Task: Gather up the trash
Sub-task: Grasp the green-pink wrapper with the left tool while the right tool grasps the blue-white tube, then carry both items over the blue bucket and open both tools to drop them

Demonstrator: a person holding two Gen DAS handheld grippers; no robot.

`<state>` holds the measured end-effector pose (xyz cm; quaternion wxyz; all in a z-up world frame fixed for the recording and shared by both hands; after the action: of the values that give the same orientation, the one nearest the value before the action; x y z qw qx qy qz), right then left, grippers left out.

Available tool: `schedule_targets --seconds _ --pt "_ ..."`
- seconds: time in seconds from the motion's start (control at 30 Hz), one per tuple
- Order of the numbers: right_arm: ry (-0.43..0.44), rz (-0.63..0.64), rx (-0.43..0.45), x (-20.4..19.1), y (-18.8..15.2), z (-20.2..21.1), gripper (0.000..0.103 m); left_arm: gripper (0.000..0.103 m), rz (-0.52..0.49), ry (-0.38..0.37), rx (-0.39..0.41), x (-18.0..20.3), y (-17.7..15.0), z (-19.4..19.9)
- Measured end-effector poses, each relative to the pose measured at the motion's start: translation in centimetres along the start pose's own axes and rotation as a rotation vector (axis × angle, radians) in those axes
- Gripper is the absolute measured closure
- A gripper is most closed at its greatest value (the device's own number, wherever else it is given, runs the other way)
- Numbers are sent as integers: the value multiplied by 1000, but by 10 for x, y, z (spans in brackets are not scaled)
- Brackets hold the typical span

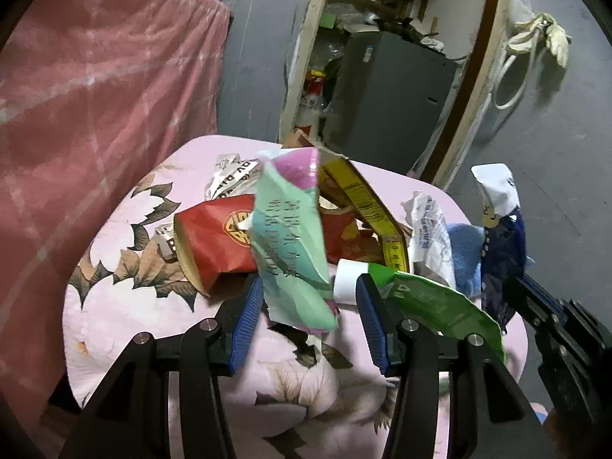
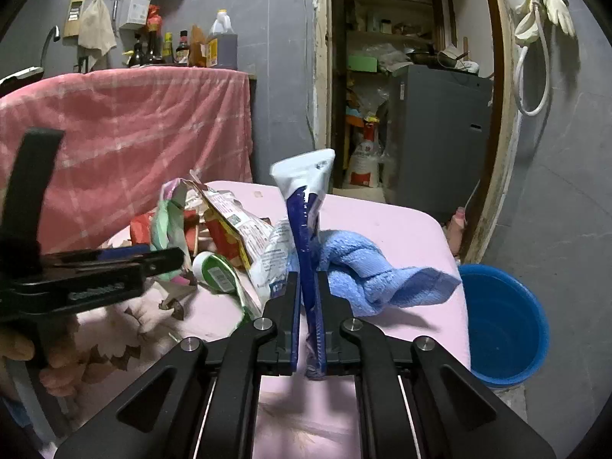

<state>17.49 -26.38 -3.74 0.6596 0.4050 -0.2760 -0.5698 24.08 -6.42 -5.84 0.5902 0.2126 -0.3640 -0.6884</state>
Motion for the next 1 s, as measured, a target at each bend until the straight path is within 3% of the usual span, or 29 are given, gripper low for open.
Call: schedule_targets --seconds 0.13,0.2,0.37,0.57,0.77,1.0 --pt "9 2 -7 0 -1 -2 98 61 4 4 -18 0 0 -5" --pt "14 2 -14 -1 -1 -3 98 75 2 2 -26 -1 -1 -6" --pt "15 -11 -21 -3 -2 -3 98 83 -6 -19 -27 2 -5 -4" --pt "8 -49 17 -2 -6 7 99 85 -19 -19 4 11 -12 7" --pt "-13 -85 112 3 -8 30 99 85 -41 -45 121 31 -15 40" --pt "-82 -106 264 23 12 64 99 85 -137 -119 278 81 1 65"
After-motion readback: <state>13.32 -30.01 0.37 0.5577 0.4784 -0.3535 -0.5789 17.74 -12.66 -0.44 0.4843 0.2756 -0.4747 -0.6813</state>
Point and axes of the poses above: each gripper's, at about its wrist camera, not at the fingertips, and z roughly against the way its jaws point, x to its right, y to its top, the point moved 1 cm from there along -z, roughly the way its jaws point, and after that the axes turned 6 degrees about -z, right-handed, at the moved point
